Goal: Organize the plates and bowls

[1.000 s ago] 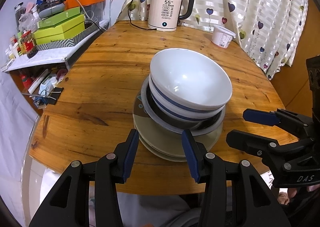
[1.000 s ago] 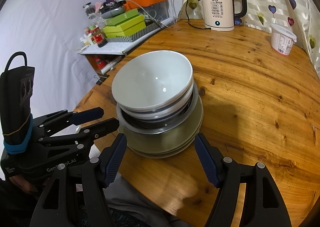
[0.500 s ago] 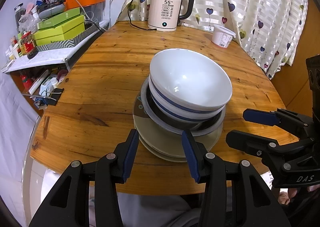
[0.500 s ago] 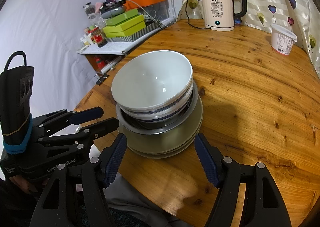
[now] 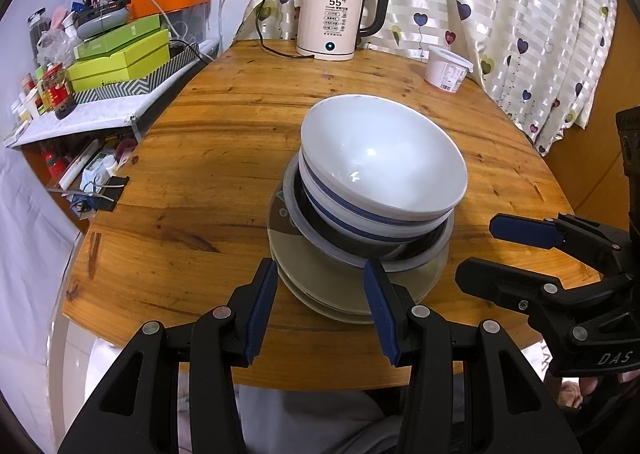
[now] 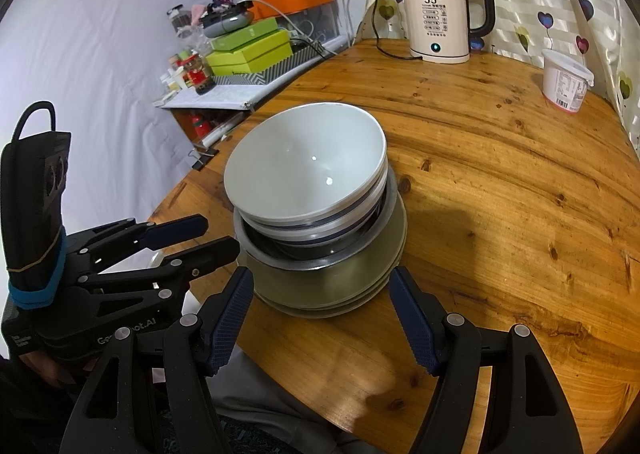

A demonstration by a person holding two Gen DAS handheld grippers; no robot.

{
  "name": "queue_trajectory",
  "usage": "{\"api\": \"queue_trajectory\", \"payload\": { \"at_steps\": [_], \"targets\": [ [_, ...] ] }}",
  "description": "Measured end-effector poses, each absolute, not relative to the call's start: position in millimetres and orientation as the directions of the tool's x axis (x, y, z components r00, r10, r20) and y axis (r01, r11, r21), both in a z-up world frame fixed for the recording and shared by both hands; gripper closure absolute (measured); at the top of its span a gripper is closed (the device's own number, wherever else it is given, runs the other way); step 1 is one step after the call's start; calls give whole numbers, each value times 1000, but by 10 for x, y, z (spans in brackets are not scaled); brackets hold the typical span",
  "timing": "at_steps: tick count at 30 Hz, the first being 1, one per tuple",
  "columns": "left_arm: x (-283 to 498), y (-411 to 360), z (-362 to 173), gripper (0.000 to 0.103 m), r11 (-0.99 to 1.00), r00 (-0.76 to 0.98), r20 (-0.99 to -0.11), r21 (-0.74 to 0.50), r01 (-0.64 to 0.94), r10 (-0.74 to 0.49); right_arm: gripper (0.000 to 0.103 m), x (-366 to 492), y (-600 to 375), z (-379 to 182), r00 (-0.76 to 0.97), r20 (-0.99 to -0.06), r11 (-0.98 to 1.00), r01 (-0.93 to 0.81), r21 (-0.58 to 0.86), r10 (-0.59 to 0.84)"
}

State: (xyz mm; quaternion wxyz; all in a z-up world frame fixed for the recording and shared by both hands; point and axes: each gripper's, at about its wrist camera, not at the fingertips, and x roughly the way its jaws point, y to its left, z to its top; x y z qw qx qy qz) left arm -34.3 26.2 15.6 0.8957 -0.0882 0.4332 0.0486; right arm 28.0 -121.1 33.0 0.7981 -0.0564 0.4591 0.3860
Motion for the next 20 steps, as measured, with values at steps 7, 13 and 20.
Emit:
{"api": "queue_trajectory", "payload": {
  "at_steps": [7,13,20],
  "targets": [
    [-340,268,151,57,980,619,-785,-114,-163,11,32,282,-1212,332,280,-776,696,-668,265,564],
    [-343,264,145,57,980,622,-783,-119,-161,8,32,280,-1213,332,281,-776,696,-668,265,565],
    [-344,249,149,57,980,622,-783,-121,-158,4,32,283,-1214,330,280,-776,695,-668,266,566]
  ]
}}
